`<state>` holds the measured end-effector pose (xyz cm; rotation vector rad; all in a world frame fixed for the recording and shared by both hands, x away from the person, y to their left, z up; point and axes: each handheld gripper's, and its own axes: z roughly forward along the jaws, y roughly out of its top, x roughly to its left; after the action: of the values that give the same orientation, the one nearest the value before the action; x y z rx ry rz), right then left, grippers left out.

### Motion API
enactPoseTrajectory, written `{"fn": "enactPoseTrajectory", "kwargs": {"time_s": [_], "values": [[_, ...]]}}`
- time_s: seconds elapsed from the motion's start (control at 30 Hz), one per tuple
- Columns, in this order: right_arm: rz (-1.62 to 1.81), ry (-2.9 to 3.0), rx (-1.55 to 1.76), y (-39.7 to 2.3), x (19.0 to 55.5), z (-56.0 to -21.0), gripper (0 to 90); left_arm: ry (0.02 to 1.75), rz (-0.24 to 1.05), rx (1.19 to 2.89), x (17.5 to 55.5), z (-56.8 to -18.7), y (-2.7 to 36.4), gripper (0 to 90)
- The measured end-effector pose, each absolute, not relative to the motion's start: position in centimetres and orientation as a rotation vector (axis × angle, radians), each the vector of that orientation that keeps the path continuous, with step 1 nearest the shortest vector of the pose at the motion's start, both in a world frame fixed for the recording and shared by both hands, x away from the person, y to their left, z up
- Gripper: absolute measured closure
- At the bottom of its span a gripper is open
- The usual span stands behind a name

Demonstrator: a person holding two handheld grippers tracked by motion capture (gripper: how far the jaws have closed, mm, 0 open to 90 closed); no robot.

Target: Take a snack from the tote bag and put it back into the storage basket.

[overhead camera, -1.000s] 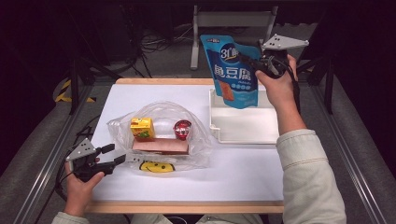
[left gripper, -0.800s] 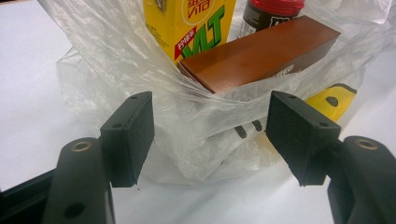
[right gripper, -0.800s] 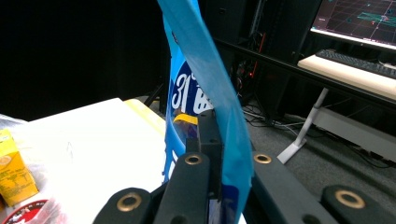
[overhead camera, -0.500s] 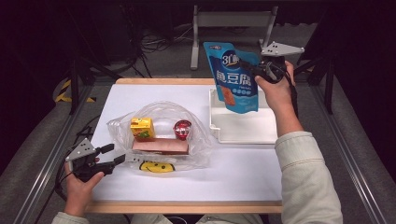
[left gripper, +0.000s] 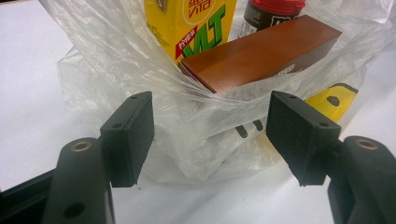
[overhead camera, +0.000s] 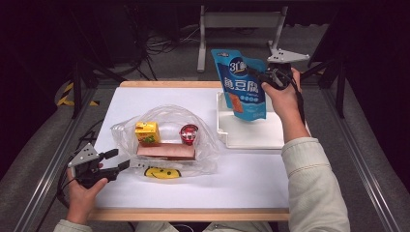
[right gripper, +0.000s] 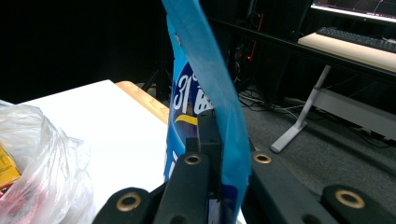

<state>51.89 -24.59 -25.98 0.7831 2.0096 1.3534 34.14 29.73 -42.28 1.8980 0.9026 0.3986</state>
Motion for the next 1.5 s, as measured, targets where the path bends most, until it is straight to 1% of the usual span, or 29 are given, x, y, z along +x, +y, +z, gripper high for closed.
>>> {"fn": "enactPoseTrajectory", "kwargs": {"time_s": [0.43,1.03,1.5], "values": [[1.339,2.016,0.807,-24.6,52.5,-27.5,89.6,0.905,0.400,1.898,34.1,-42.3,29.7,32.9],[1.340,2.018,0.832,-25.1,52.6,-28.3,89.0,0.903,0.409,1.893,34.1,-42.2,29.8,33.1],[1.309,2.037,0.822,-26.6,52.3,-28.7,85.2,0.901,0.406,1.901,34.1,-42.3,29.6,33.0]]}}
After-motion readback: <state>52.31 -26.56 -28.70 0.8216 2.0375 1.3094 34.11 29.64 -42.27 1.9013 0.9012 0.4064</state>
